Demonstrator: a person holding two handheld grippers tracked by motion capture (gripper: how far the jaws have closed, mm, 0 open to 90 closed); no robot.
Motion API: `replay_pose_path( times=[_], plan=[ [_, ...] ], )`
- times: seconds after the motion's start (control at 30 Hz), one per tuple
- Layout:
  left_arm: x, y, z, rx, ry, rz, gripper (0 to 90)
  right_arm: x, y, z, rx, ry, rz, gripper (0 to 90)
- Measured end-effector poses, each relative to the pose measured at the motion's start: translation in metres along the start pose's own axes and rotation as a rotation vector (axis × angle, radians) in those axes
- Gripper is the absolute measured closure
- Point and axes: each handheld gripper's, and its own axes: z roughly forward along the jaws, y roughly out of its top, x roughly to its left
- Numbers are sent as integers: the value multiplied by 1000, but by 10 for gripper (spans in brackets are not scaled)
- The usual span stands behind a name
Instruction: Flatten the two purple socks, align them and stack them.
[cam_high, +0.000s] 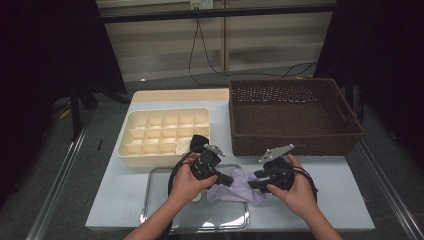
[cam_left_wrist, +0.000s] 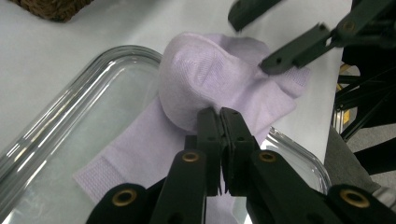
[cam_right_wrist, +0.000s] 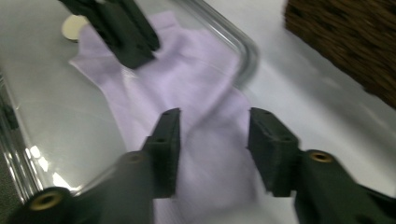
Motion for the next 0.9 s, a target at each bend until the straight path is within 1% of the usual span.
replay_pose_path(
  times=[0.07, 0.1, 0.13, 0.17, 0.2, 0.23, 0.27, 0.3, 0.33, 0.37, 0.43, 0.47, 0.5, 0.57, 0.6, 0.63, 0.67, 0.77, 0.8, 0.83, 0.87, 0.9],
  plan=[
    [0, -1, 0, -5, 2, -2, 875, -2, -5, 1, 28, 4, -2, 535],
    [0, -1, 0, 0, -3, -2, 875, -3, -7, 4, 38, 5, -3, 540],
    [-1, -1, 0, -7, -4, -14, 875, -4, -9, 6, 54, 8, -7, 562],
    [-1, -1, 0, -10, -6, -10, 875, -4, -10, 8, 69, 9, -1, 585],
    [-2, -1, 1, -13, -14, -4, 875, -5, -11, 10, 83, 12, 1, 647],
    [-4, -1, 0, -10, -12, -5, 875, -5, -12, 12, 87, 21, 5, 713],
    [-5, -1, 0, -18, -19, 3, 875, -5, -11, 13, 79, 16, -6, 813],
    [-6, -1, -1, -16, -19, 3, 875, -5, -10, 13, 84, 15, -18, 850],
    [-7, -1, -2, -9, -26, 11, 875, -5, -8, 13, 97, 20, -17, 883],
    [-7, -1, -1, -20, -29, 17, 875, -5, -7, 14, 97, 21, -19, 891],
    [-8, -1, -2, -21, -40, 14, 875, -5, -4, 15, 91, 13, -20, 900],
    [-8, -2, -2, -17, -42, 16, 875, -6, -2, 16, 95, 12, -16, 900],
    [-9, -2, -3, -18, -36, 18, 875, -7, -1, 17, 87, 10, -16, 900],
    [-10, -2, -3, -24, -57, 28, 875, -9, 1, 19, 79, 13, -5, 900],
    [-11, -2, -3, -24, -64, 34, 875, -9, 2, 19, 73, 6, -4, 900],
    [-12, -2, -2, -18, -65, 37, 875, -9, 3, 19, 56, 0, -11, 900],
    [-13, -2, -1, -22, -76, 38, 875, -9, 5, 19, 44, 2, -14, 900],
    [-13, -3, 4, -9, -63, 28, 874, -6, 8, 21, 25, 9, -28, 900],
    [-13, -4, 6, -1, -45, 32, 874, -5, 9, 22, 26, 8, -32, 897],
    [-11, -5, 8, 10, -38, 38, 873, -5, 9, 23, 20, 10, -35, 884],
    [-10, -6, 9, 19, -44, 23, 873, -5, 9, 23, 12, 5, -28, 851],
    [-8, -7, 11, 10, -43, 29, 873, -6, 8, 22, 12, 8, -23, 812]
  ],
)
